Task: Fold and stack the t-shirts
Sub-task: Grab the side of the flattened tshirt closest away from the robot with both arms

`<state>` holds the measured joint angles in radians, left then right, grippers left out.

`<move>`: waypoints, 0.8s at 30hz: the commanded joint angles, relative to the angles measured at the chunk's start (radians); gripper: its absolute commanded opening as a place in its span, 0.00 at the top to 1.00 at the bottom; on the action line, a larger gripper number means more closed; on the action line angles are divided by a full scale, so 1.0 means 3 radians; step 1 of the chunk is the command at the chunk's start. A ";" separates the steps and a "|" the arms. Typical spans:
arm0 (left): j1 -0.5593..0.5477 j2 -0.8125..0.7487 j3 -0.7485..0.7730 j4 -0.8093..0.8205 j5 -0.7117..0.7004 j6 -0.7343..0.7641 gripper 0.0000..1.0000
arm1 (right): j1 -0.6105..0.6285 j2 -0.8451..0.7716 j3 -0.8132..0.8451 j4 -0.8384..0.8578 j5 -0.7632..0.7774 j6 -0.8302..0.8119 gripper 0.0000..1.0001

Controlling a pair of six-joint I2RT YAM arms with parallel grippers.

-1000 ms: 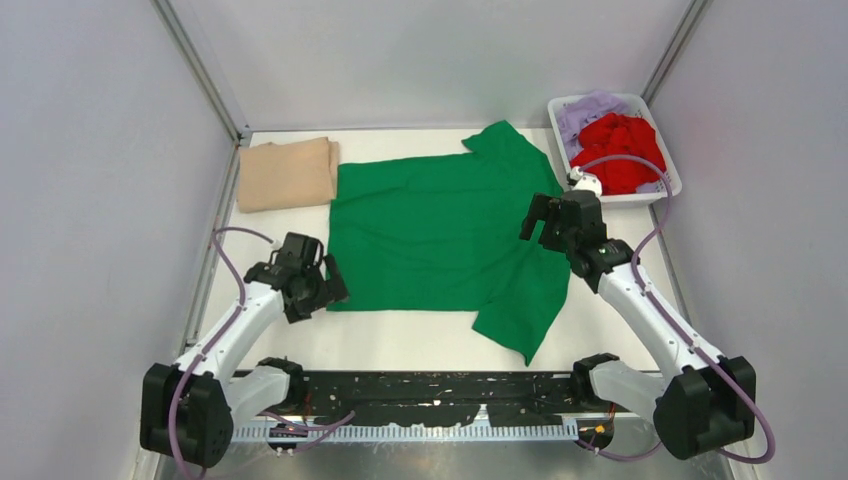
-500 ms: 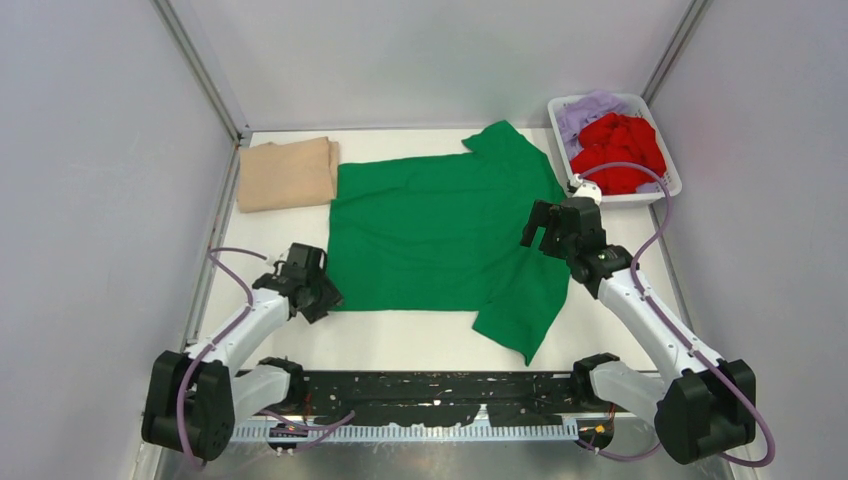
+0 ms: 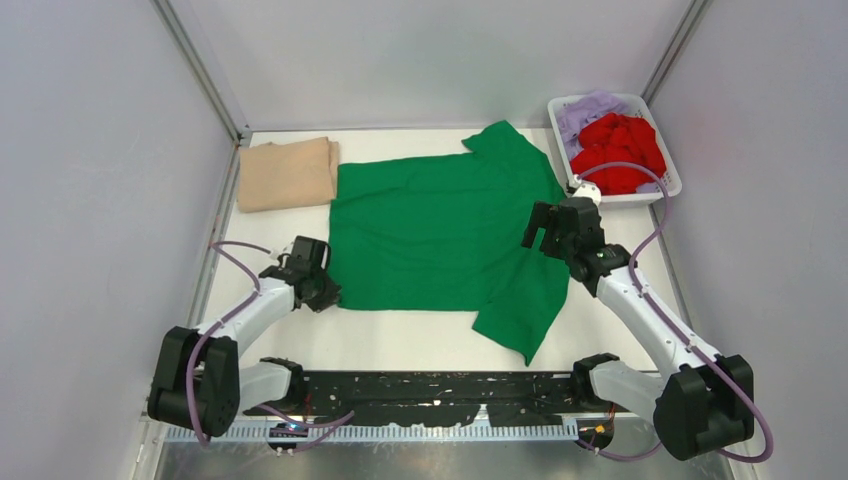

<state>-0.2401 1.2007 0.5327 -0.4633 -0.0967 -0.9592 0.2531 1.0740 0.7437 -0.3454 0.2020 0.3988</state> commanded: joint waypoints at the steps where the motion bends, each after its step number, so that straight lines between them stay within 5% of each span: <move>1: -0.0002 -0.0012 0.0025 -0.0049 -0.0025 0.0114 1.00 | -0.0014 -0.0007 0.0114 -0.0058 0.0110 -0.0037 0.05; 10: -0.0002 -0.0355 0.0063 -0.0402 -0.0131 0.0284 1.00 | 0.0318 -0.0104 0.0207 -0.1013 -0.0177 -0.0114 0.00; 16: -0.0002 -0.0559 -0.0033 -0.0434 -0.0163 0.0293 1.00 | 0.1081 -0.0095 0.0082 -0.1747 -0.0365 0.0143 0.11; 24: -0.0002 -0.0595 -0.0105 -0.0357 -0.0043 0.0316 1.00 | 0.1805 0.0024 -0.0344 -0.1598 -0.0629 0.0555 0.32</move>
<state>-0.2401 1.0370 0.5133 -0.5705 -0.1104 -0.8814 0.7391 1.0611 0.6746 -0.8177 0.0525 0.4866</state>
